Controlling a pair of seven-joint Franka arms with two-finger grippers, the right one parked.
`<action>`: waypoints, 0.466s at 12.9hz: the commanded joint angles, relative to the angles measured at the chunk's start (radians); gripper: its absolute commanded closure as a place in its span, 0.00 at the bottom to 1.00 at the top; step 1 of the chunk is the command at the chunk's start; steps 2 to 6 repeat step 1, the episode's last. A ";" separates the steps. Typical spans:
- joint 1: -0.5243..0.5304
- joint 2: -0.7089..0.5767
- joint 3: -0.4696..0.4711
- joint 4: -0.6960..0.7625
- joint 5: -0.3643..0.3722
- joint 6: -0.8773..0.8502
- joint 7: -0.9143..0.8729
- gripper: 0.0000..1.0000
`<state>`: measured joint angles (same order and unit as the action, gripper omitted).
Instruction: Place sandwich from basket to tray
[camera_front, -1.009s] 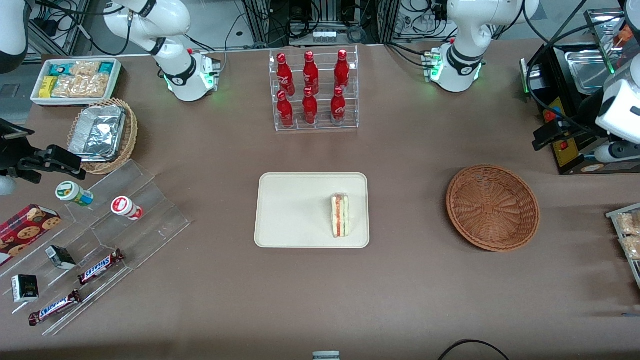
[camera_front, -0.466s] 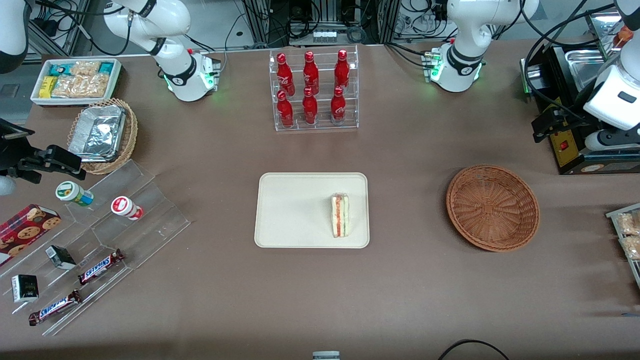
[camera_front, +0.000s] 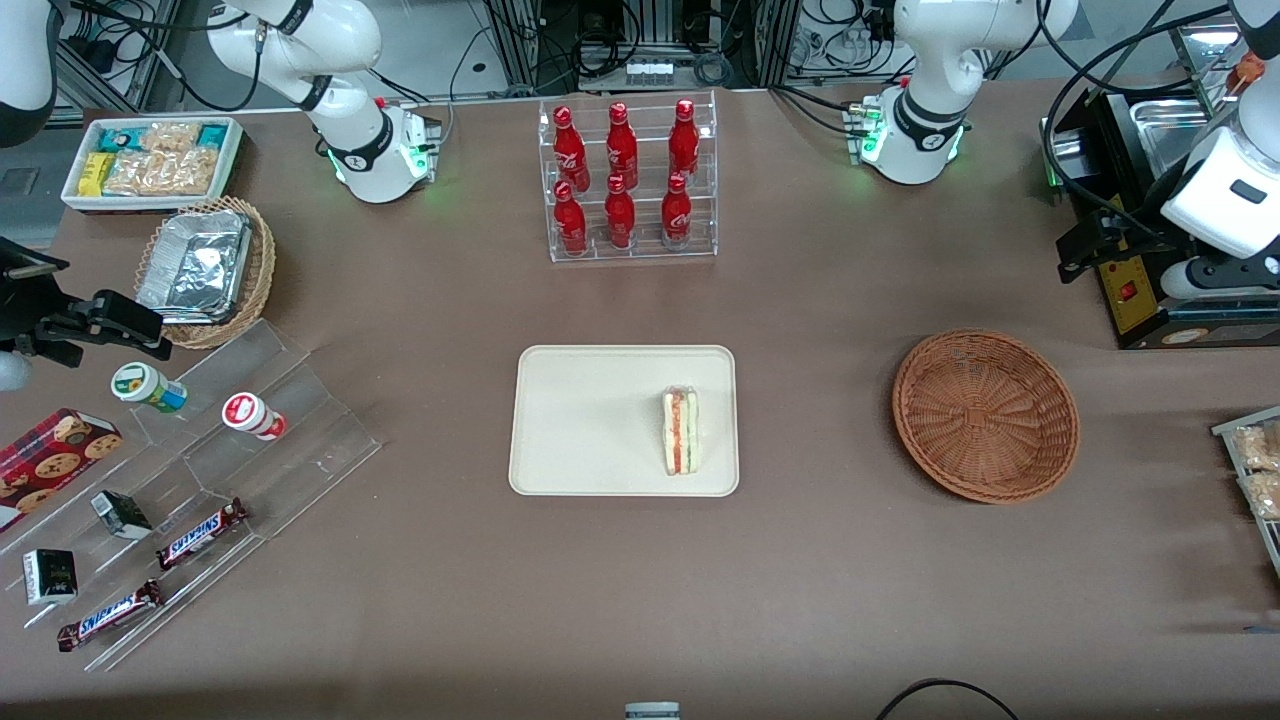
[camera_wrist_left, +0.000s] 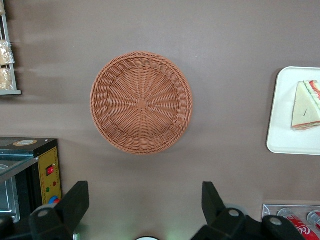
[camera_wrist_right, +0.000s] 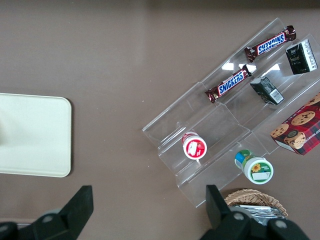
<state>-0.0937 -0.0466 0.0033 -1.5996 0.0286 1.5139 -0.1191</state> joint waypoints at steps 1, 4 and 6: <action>0.012 -0.016 -0.006 -0.002 -0.018 -0.021 0.009 0.00; 0.012 -0.016 -0.006 -0.002 -0.018 -0.021 0.009 0.00; 0.012 -0.016 -0.006 -0.002 -0.018 -0.021 0.009 0.00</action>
